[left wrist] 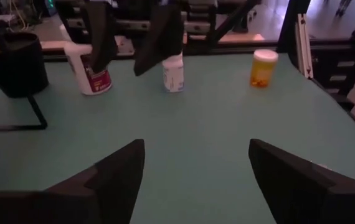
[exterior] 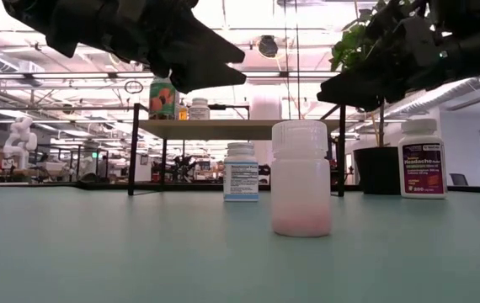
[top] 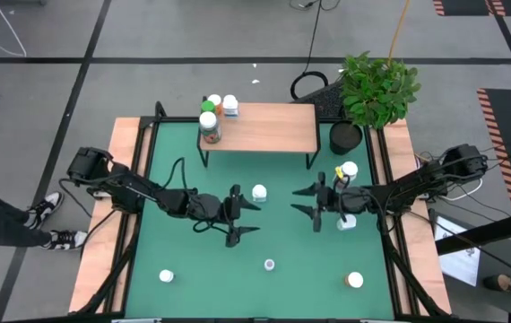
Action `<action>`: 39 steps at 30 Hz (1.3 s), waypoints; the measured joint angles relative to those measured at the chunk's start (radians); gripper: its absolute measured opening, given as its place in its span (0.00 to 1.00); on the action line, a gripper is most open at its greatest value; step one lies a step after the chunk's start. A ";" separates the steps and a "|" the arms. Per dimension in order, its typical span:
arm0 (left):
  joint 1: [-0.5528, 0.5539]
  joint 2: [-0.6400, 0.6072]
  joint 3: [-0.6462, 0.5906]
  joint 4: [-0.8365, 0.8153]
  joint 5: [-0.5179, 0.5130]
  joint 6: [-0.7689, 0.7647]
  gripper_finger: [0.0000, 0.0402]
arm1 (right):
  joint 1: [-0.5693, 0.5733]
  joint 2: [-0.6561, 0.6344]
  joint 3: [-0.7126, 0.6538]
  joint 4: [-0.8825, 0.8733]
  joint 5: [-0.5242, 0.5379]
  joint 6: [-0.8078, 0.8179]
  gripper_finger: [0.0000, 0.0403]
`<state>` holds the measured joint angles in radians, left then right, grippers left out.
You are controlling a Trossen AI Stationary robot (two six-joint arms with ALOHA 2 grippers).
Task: Pick and place medicine bottles onto shelf by color
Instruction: Put the violet bottle on the shelf
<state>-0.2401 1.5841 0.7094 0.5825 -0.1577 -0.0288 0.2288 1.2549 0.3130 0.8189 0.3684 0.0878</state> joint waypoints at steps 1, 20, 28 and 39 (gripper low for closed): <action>0.000 0.000 0.000 0.012 0.000 -0.003 0.73 | 0.001 0.000 0.000 0.000 0.000 -0.009 0.46; -0.010 0.180 0.204 -0.013 0.000 0.035 0.78 | 0.035 -0.120 0.000 -0.005 -0.004 -0.134 0.46; 0.021 0.321 0.499 -0.296 0.000 0.080 0.78 | 0.055 -0.120 0.001 -0.056 -0.006 -0.121 0.46; 0.041 0.412 0.611 -0.298 0.089 0.133 0.78 | 0.055 -0.120 0.001 -0.069 -0.005 -0.100 0.46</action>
<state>-0.1989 1.9965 1.3205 0.2840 -0.0689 0.1040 0.2836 1.1351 0.3138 0.7498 0.3637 -0.0124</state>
